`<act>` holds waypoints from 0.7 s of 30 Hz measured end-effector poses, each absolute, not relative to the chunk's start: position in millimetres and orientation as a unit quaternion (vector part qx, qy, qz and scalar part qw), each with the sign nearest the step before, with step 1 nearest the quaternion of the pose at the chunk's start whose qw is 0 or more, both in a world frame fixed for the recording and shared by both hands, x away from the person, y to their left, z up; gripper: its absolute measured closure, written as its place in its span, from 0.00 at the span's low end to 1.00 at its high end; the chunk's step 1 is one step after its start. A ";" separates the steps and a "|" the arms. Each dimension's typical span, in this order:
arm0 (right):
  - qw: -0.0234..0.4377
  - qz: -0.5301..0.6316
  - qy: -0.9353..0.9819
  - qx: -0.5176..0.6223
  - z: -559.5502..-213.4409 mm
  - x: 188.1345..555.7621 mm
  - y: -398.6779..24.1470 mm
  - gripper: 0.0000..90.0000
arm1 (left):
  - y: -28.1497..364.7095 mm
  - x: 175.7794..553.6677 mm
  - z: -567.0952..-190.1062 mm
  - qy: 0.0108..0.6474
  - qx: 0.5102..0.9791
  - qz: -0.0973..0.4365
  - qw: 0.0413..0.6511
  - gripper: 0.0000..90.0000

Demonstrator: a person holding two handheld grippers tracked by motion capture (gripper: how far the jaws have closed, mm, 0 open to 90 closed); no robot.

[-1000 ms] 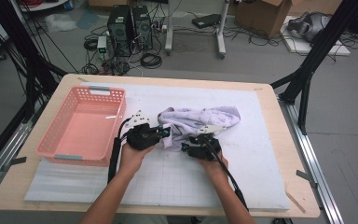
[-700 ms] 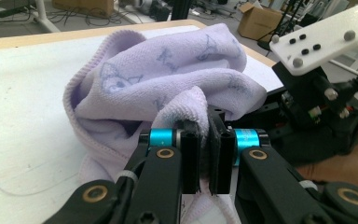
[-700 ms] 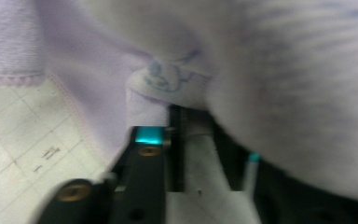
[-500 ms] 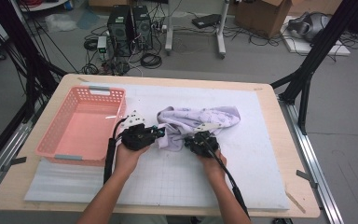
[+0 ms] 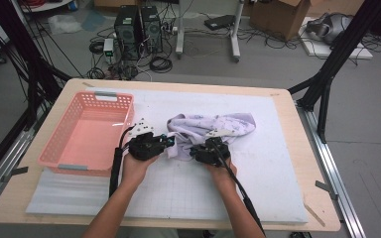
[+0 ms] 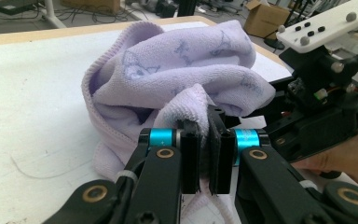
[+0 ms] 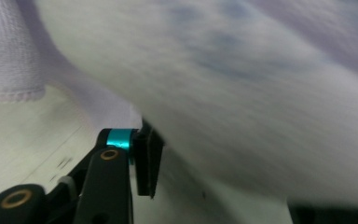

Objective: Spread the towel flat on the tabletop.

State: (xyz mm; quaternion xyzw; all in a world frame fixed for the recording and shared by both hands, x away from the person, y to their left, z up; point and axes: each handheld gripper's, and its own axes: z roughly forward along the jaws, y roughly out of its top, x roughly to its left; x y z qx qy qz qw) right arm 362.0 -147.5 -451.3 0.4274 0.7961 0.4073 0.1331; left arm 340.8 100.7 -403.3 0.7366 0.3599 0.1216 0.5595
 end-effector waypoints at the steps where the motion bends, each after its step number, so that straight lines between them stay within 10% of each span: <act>1: 0.148 0.399 0.801 0.421 -451.3 361.6 -143.5 0.65 | 101.2 340.9 -403.2 0.360 0.737 0.123 0.558 0.94; 4: 0.129 0.407 0.807 0.408 -451.2 361.5 -142.7 0.93 | 101.7 339.9 -403.0 0.362 0.736 0.122 0.560 0.94; 21: 0.148 0.394 0.817 0.393 -424.4 287.4 -252.6 0.96 | 103.7 296.1 -427.1 0.354 0.766 0.076 0.532 0.94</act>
